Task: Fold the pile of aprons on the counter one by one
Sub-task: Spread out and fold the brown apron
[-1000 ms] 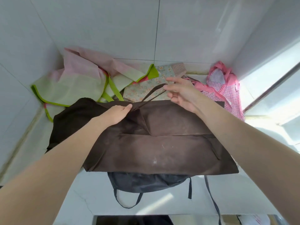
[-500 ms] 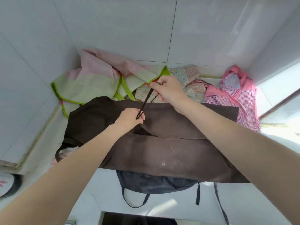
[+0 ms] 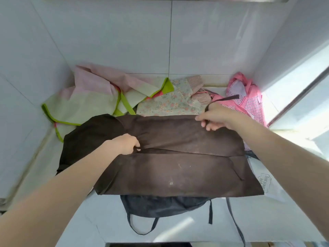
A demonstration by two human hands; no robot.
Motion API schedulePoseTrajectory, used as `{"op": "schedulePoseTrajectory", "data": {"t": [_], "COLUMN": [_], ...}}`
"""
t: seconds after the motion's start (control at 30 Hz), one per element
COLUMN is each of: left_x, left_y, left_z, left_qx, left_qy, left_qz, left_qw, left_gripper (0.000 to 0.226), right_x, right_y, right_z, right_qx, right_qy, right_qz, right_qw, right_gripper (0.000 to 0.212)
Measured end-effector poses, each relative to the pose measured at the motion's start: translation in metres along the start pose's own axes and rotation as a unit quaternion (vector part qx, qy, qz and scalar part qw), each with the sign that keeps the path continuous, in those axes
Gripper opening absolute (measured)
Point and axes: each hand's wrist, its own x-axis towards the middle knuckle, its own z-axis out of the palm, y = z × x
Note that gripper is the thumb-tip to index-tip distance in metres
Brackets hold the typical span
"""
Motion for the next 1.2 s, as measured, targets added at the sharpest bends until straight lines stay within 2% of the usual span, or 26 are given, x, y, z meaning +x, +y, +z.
{"op": "schedulePoseTrajectory", "data": {"t": [0.07,0.13,0.23,0.3,0.37,0.43,0.53,0.6,0.67,0.8,0.9,1.0,1.07,1.1,1.2], "left_x": [-0.001,-0.006,-0.002,0.01,0.026,0.037,0.054,0.064,0.07,0.074,0.076,0.075,0.073,0.072,0.068], "left_y": [-0.003,0.001,0.012,0.022,0.036,0.048,0.049,0.04,0.033,0.026,0.022,0.013,0.01,0.009,0.0], "left_z": [-0.004,-0.012,-0.031,-0.038,-0.041,-0.037,-0.028,-0.023,-0.023,-0.033,-0.043,-0.046,-0.046,-0.044,-0.041], "left_qx": [0.043,0.079,0.114,0.063,0.031,0.051,0.07,0.071,0.072,0.08,0.063,0.024,-0.009,-0.015,0.068], "left_qy": [-0.025,-0.01,0.133,0.185,0.187,0.18,0.176,0.188,0.201,0.237,0.261,0.268,0.271,0.272,0.275], "left_qz": [-0.016,-0.047,-0.064,-0.046,-0.023,-0.045,-0.115,-0.121,-0.116,-0.121,-0.123,-0.087,-0.059,-0.054,-0.091], "left_qw": [0.999,0.996,0.983,0.98,0.982,0.981,0.975,0.972,0.97,0.961,0.955,0.959,0.961,0.961,0.955], "left_gripper": [0.044,0.038,0.032,0.035,0.044,0.051,0.057,0.054,0.046,0.028,0.024,0.023,0.021,0.02,0.021], "right_x": [0.002,0.006,0.018,0.025,0.034,0.041,0.051,0.058,0.072,0.098,0.102,0.105,0.11,0.112,0.114], "right_y": [0.032,0.051,0.053,0.043,0.036,0.035,0.044,0.05,0.053,0.039,0.022,0.0,-0.01,-0.015,-0.022], "right_z": [0.003,-0.002,-0.006,0.0,0.012,0.024,0.029,0.021,0.007,-0.024,-0.031,-0.01,0.011,0.022,0.038], "right_qx": [-0.127,-0.178,-0.185,-0.232,-0.282,-0.29,-0.327,-0.346,-0.342,-0.291,-0.307,-0.289,-0.257,-0.254,-0.269], "right_qy": [-0.07,-0.05,0.051,0.091,0.111,0.121,0.165,0.179,0.169,0.136,0.124,0.047,-0.01,-0.027,-0.003], "right_qz": [0.096,0.129,0.057,-0.015,-0.062,-0.047,-0.033,-0.059,-0.076,-0.028,-0.015,-0.074,-0.114,-0.124,-0.129], "right_qw": [0.985,0.974,0.98,0.968,0.951,0.948,0.93,0.919,0.921,0.947,0.943,0.953,0.96,0.959,0.954], "right_gripper": [0.019,0.016,0.014,0.035,0.049,0.053,0.039,0.028,0.024,0.01,0.028,0.008,0.026,0.027,0.023]}}
